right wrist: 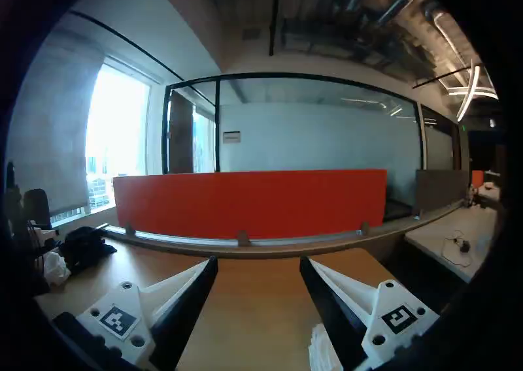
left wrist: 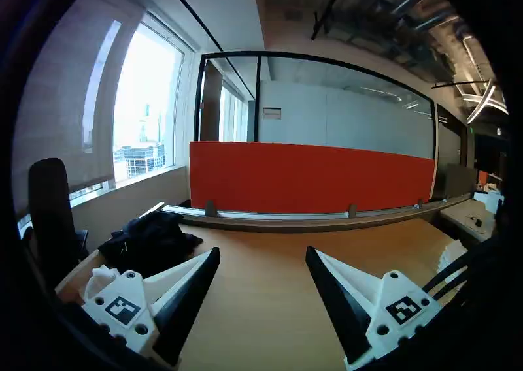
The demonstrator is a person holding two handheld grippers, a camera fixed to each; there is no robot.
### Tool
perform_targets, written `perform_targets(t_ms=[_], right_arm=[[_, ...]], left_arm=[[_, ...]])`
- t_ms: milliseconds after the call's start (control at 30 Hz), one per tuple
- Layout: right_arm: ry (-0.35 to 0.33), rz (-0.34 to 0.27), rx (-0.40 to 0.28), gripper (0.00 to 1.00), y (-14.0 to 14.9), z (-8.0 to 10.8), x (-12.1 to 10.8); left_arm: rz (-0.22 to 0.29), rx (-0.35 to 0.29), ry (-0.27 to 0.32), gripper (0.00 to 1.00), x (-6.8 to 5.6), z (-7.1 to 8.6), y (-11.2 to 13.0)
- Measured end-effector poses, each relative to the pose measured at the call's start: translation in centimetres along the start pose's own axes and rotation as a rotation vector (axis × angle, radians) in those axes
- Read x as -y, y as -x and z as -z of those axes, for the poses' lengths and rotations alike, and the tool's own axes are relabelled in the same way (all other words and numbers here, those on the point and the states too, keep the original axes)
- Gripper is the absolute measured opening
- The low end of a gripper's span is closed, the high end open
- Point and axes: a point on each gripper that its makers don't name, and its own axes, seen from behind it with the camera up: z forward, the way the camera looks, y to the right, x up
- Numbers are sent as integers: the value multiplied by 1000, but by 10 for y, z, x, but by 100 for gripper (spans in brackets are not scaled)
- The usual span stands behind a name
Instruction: Fold towel
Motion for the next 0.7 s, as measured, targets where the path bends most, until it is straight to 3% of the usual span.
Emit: perform_targets(t_ms=[367,700], right_arm=[[24,1,-11,96,2,7,9],[15,-1,-8,96,19,17,25]], left_arm=[[-17,-32,22,97,1,0,20],[-61,-65,-3,97,17,3,62]])
